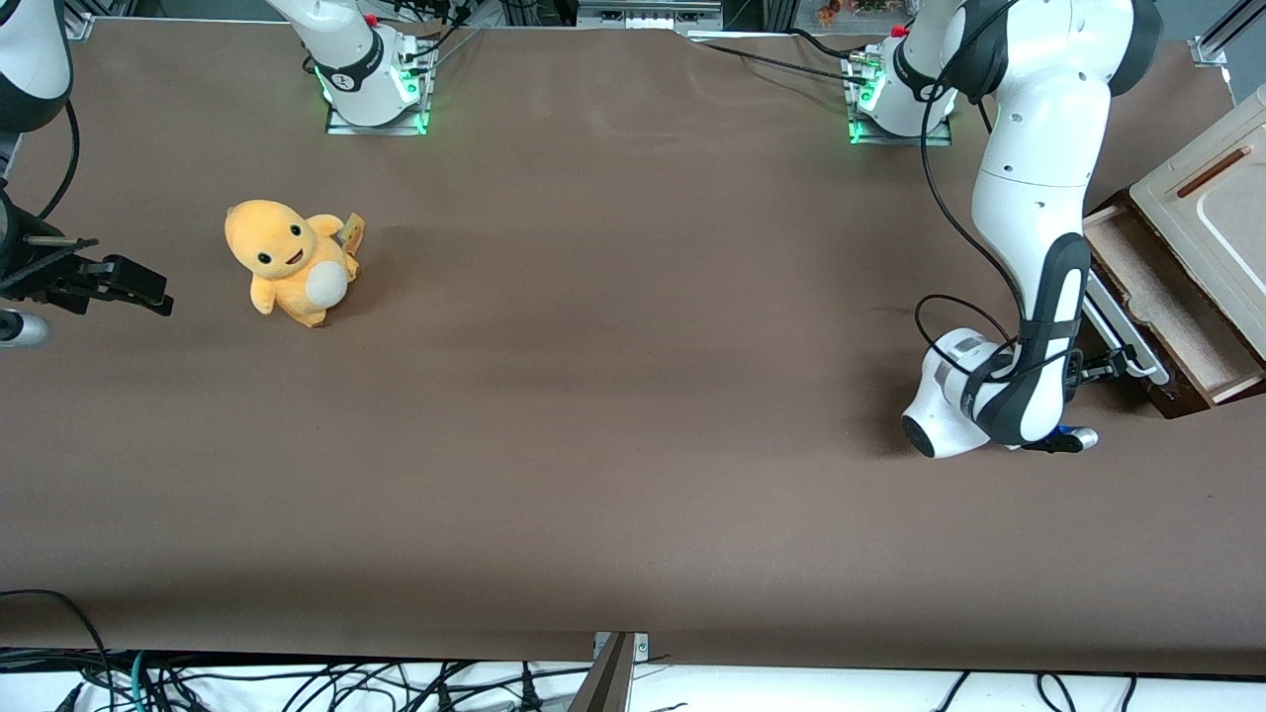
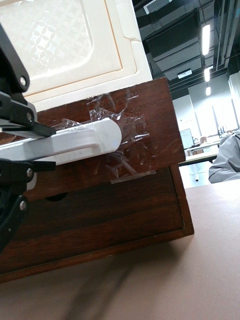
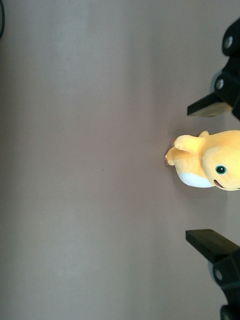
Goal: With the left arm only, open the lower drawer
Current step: 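Pull the handle with the left gripper, sliding the drawer outward, then open the left gripper and lift it away from the handle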
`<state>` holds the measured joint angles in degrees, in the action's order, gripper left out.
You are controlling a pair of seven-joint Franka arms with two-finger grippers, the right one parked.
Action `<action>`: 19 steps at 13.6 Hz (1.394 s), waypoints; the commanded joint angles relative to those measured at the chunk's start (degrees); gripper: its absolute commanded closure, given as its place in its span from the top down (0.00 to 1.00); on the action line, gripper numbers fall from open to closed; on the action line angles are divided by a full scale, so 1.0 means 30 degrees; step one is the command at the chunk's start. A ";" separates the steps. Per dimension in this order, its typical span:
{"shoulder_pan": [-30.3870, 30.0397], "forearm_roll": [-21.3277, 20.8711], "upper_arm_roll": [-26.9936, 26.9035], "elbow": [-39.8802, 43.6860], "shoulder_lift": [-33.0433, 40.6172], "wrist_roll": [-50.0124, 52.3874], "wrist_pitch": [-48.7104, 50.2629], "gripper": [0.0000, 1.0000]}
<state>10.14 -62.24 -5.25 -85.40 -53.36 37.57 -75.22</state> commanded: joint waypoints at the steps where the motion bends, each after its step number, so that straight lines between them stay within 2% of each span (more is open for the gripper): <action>1: 0.0604 0.1352 0.0138 0.0666 -0.0347 -0.0629 0.0289 0.12; 7: 0.0750 0.2085 0.0138 0.1222 -0.0347 -0.0629 0.0289 0.14; 8: 0.0808 0.2056 0.0138 0.1222 -0.0347 -0.0629 0.0289 0.20; 9: 0.0809 0.2085 0.0138 0.1222 -0.0347 -0.0629 0.0289 0.32; 10: 0.0809 0.2085 0.0138 0.1222 -0.0347 -0.0658 0.0289 0.59; 11: 0.0809 0.2085 0.0138 0.1222 -0.0347 -0.0659 0.0289 1.00; 14: 0.0955 0.2404 0.0138 0.1310 -0.0200 -0.0659 0.0318 1.00; 17: 0.0926 0.4334 0.0138 0.2887 -0.0083 -0.0746 0.0318 1.00; 19: 0.0955 0.5856 0.0138 0.3824 -0.0054 -0.2029 0.0377 1.00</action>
<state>12.89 -48.98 -4.55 -77.90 -53.52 35.52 -75.14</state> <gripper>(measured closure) 0.000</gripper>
